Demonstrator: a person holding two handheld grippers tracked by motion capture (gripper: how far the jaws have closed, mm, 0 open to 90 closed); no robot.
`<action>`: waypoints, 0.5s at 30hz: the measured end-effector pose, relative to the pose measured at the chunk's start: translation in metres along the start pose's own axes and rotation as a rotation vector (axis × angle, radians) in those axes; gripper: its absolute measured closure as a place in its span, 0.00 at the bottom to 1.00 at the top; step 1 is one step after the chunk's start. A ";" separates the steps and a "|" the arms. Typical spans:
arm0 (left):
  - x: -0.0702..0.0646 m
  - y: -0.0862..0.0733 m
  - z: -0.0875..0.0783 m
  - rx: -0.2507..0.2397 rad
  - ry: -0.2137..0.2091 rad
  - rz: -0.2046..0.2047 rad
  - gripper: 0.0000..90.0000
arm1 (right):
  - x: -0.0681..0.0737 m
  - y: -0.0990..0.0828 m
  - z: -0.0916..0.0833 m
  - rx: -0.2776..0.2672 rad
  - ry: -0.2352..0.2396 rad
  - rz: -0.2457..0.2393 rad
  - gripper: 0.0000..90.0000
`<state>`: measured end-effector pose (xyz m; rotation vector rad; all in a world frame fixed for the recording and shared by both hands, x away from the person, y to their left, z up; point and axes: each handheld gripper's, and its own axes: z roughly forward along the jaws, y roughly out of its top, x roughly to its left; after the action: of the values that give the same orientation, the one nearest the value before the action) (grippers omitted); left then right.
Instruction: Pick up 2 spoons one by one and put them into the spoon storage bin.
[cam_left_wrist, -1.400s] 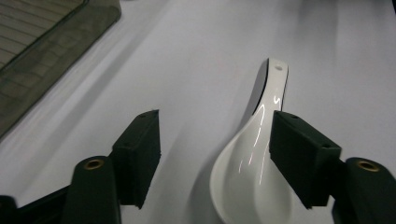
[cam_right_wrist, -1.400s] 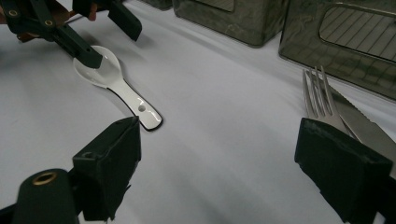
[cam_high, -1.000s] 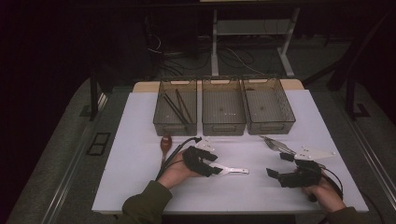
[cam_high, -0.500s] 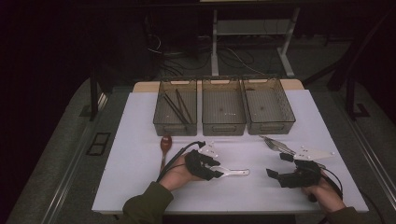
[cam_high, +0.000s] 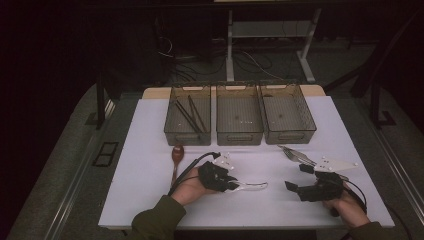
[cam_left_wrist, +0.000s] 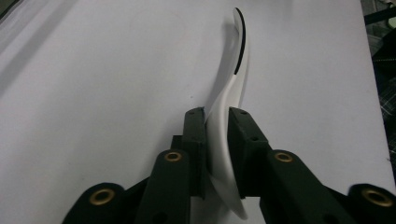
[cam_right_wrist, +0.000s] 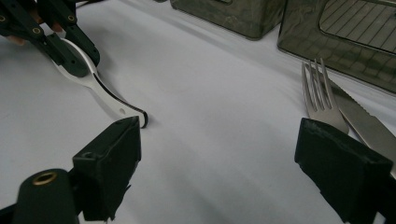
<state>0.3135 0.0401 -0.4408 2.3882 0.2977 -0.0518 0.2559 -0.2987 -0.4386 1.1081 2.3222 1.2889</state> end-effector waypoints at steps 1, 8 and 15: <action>-0.001 0.000 0.000 -0.002 0.001 -0.008 0.86 | 0.000 0.000 0.000 0.000 0.001 -0.001 0.16; -0.005 0.003 0.000 0.008 0.018 -0.026 0.88 | 0.000 0.000 0.000 0.000 0.002 -0.002 0.16; -0.009 0.006 -0.003 0.002 0.075 -0.018 0.88 | 0.000 0.000 -0.001 0.000 0.002 -0.002 0.16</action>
<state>0.3057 0.0360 -0.4335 2.3927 0.3546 0.0288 0.2556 -0.2991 -0.4378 1.1054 2.3242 1.2892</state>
